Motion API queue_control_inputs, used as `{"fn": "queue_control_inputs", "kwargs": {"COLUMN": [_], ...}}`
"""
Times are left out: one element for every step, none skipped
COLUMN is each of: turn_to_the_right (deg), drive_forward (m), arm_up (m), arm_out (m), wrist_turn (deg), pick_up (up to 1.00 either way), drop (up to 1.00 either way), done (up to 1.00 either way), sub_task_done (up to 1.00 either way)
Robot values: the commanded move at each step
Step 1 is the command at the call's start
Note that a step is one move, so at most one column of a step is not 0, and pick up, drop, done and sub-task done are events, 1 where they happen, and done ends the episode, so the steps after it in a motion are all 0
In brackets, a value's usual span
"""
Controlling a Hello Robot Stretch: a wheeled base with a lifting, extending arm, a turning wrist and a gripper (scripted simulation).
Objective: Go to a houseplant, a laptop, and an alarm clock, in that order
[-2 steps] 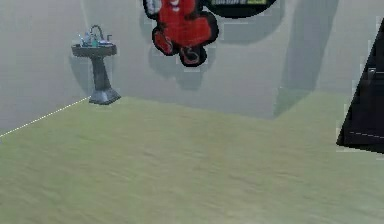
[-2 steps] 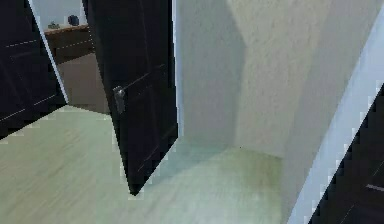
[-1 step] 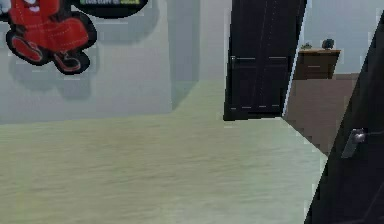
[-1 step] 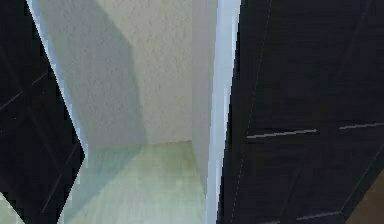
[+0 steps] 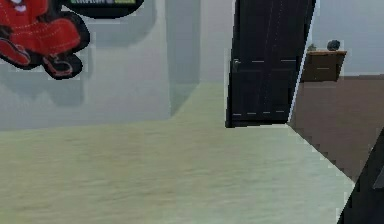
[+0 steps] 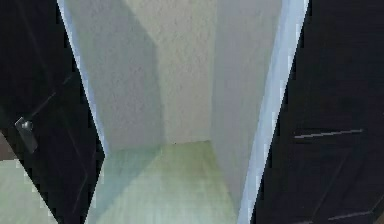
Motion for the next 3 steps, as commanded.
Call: {"fn": "queue_control_inputs", "kwargs": {"turn_to_the_right": [9.0, 0.0, 24.0], "drive_forward": [0.0, 0.85, 0.0], "arm_up": [0.0, 0.0, 0.0], "arm_out": [0.0, 0.0, 0.0], "wrist_turn": [0.0, 0.0, 0.0], "pick_up": [0.0, 0.0, 0.0], "drop": [0.0, 0.0, 0.0], "done": [0.0, 0.0, 0.0], "sub_task_done": [0.0, 0.0, 0.0]}}
